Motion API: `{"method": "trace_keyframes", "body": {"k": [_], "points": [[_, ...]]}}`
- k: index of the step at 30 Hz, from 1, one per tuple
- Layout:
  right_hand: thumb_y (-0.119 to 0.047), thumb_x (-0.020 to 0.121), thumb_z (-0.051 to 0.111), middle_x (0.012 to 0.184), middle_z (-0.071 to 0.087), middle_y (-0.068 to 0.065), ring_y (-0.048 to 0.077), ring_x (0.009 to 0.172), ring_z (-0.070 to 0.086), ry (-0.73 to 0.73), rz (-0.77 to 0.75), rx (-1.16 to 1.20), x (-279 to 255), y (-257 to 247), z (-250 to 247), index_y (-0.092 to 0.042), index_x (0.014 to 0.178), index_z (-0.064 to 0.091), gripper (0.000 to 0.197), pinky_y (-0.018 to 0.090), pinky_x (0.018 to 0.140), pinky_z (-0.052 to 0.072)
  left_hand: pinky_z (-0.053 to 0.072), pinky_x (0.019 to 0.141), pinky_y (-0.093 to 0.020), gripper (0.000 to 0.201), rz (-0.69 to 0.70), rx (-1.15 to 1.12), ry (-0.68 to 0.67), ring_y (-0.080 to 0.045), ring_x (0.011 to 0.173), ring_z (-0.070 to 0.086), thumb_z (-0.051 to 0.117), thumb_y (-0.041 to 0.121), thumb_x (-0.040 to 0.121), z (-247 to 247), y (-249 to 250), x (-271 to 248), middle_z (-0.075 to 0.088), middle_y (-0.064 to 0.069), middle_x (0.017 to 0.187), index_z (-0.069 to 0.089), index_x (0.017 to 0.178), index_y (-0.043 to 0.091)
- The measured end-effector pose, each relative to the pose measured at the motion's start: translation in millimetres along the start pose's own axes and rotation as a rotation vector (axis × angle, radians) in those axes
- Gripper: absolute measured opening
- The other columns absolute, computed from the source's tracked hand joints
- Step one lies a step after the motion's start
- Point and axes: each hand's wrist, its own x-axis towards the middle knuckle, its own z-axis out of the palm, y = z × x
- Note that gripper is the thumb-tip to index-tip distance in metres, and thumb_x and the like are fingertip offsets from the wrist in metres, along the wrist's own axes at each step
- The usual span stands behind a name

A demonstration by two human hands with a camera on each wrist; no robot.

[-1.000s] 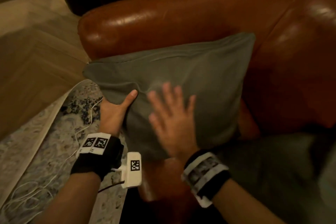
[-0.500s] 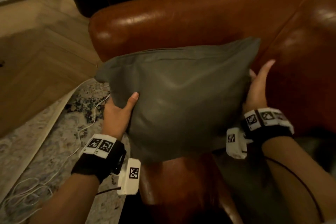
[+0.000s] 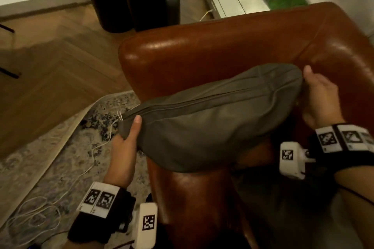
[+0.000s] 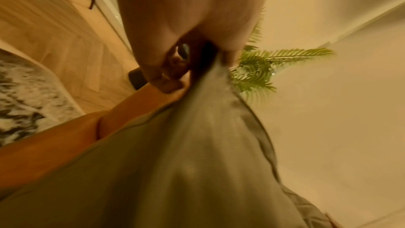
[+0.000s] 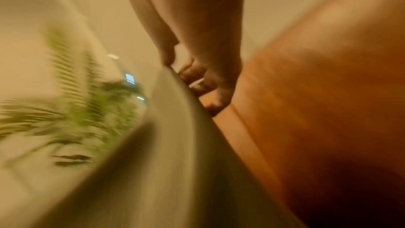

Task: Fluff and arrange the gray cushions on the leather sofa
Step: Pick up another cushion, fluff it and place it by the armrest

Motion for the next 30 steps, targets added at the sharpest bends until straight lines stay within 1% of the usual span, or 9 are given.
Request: {"method": "trace_keyframes", "body": {"k": [3, 7, 10, 14, 19, 22, 24, 27, 30], "points": [[-0.038, 0.092, 0.060, 0.047, 0.056, -0.014, -0.001, 0.048, 0.048, 0.064, -0.191, -0.236, 5.0, -19.7, -5.6, -0.021, 0.067, 0.062, 0.031, 0.022, 0.056, 0.040, 0.056, 0.086, -0.032, 0.021, -0.003, -0.126, 0.128, -0.015, 0.099, 0.071, 0.064, 0.035, 0.090, -2.8, 17.2, 2.1, 0.074, -0.001, 0.109, 0.069, 0.103, 0.019], [-0.037, 0.095, 0.058, 0.065, 0.059, -0.001, -0.009, 0.056, 0.053, 0.062, -0.119, -0.545, 14.5, 5.3, -16.0, -0.002, 0.097, 0.068, 0.036, 0.006, 0.050, 0.035, 0.059, 0.077, -0.030, 0.014, -0.091, -0.119, 0.101, -0.016, 0.090, 0.073, 0.068, 0.021, 0.089, -7.2, 17.6, 21.7, 0.074, -0.009, 0.108, 0.069, 0.100, 0.011], [-0.043, 0.095, 0.055, 0.109, 0.066, 0.020, 0.028, 0.105, 0.060, 0.138, 0.023, -0.706, 8.0, 21.4, -5.8, -0.002, 0.110, 0.067, 0.046, 0.029, 0.086, 0.044, 0.054, 0.076, -0.033, 0.033, -0.143, -0.112, 0.119, -0.020, 0.097, 0.070, 0.071, 0.035, 0.086, -4.8, 15.5, 27.7, 0.072, -0.010, 0.115, 0.069, 0.110, 0.013], [-0.029, 0.092, 0.053, 0.140, 0.044, 0.018, 0.037, 0.138, 0.032, 0.236, -0.429, -0.904, -34.8, 8.3, 44.0, -0.009, 0.124, 0.054, 0.038, 0.042, 0.114, 0.024, 0.050, 0.083, -0.038, 0.056, -0.141, -0.128, 0.118, -0.019, 0.102, 0.066, 0.049, 0.067, 0.087, -13.6, 22.2, 22.2, 0.073, -0.001, 0.109, 0.068, 0.115, 0.023], [-0.031, 0.100, 0.040, 0.150, 0.043, 0.009, 0.026, 0.146, 0.025, -0.449, -0.853, -0.900, -154.3, 24.9, 180.2, -0.012, 0.134, 0.055, 0.041, 0.043, 0.118, 0.008, 0.055, 0.066, -0.029, 0.030, -0.076, -0.079, 0.187, -0.020, 0.089, 0.069, 0.057, 0.041, 0.094, -12.7, 18.1, 27.9, 0.073, -0.006, 0.095, 0.069, 0.098, 0.014], [-0.033, 0.105, 0.028, 0.161, 0.024, 0.004, 0.017, 0.150, 0.011, -0.819, -0.811, -1.025, -186.5, 48.9, 216.5, -0.012, 0.150, 0.033, 0.049, 0.033, 0.118, -0.002, 0.057, 0.067, -0.026, 0.030, 0.054, 0.029, 0.176, -0.020, 0.092, 0.069, 0.059, 0.029, 0.095, -19.9, 13.6, 35.6, 0.071, -0.012, 0.104, 0.066, 0.112, 0.005], [-0.032, 0.106, 0.025, 0.160, 0.026, 0.004, 0.016, 0.149, 0.018, -0.871, -0.829, -1.147, -166.3, 63.6, 205.9, -0.014, 0.152, 0.028, 0.050, 0.033, 0.119, 0.004, 0.056, 0.074, -0.031, 0.017, 0.138, 0.122, 0.165, -0.022, 0.092, 0.069, 0.061, 0.025, 0.095, -29.0, 9.9, 40.4, 0.071, -0.014, 0.103, 0.067, 0.102, 0.011], [-0.033, 0.101, 0.026, 0.151, 0.044, 0.001, 0.020, 0.139, 0.041, -0.684, -0.903, -1.357, -111.6, 76.5, 155.7, -0.020, 0.147, 0.042, 0.050, 0.043, 0.113, 0.018, 0.057, 0.075, -0.035, 0.012, 0.165, 0.199, 0.147, -0.019, 0.088, 0.070, 0.059, 0.028, 0.096, -38.6, 9.2, 44.9, 0.071, -0.006, 0.096, 0.067, 0.096, 0.019], [-0.045, 0.100, 0.009, 0.160, 0.026, -0.007, 0.018, 0.148, 0.022, -0.542, -0.659, -1.511, -52.5, 69.1, 82.9, -0.031, 0.153, 0.023, 0.057, 0.044, 0.117, 0.008, 0.056, 0.054, -0.027, 0.020, 0.171, 0.238, 0.148, -0.015, 0.072, 0.068, 0.054, 0.035, 0.098, -38.1, 9.7, 47.8, 0.070, -0.003, 0.086, 0.066, 0.097, 0.018]]}}
